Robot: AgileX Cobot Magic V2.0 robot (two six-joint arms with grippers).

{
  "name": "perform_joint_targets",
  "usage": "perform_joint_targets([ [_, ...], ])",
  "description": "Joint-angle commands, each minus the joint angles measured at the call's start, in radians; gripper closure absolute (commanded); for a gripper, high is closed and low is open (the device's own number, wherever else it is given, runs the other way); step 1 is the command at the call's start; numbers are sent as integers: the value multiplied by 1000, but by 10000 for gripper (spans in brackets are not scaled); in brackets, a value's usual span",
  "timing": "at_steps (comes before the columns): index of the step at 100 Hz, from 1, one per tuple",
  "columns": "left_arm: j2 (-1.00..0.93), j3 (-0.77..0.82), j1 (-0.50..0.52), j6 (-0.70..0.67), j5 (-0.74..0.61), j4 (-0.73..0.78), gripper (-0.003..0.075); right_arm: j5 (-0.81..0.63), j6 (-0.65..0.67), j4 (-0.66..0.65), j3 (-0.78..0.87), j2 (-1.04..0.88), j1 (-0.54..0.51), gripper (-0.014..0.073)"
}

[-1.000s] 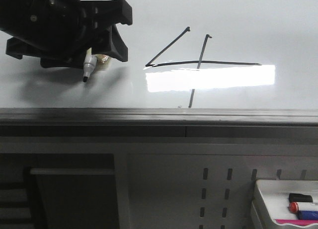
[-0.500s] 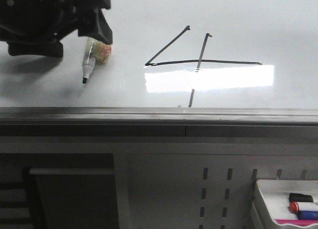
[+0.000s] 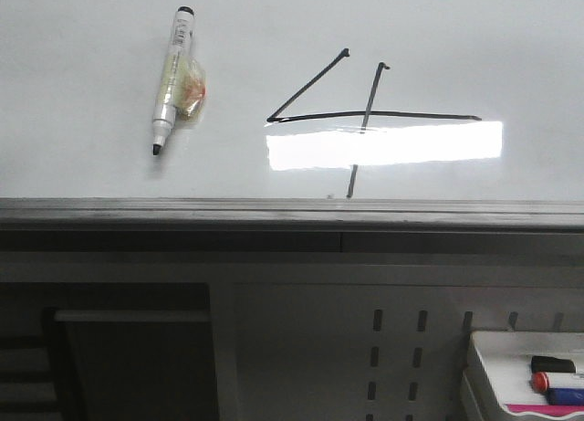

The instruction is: Write number 4 on whiteboard

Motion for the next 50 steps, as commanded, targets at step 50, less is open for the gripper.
perform_joint_targets([
  [50,-423,310,0,22,19,26,741,-75,3,16,300,-359,-78,637],
])
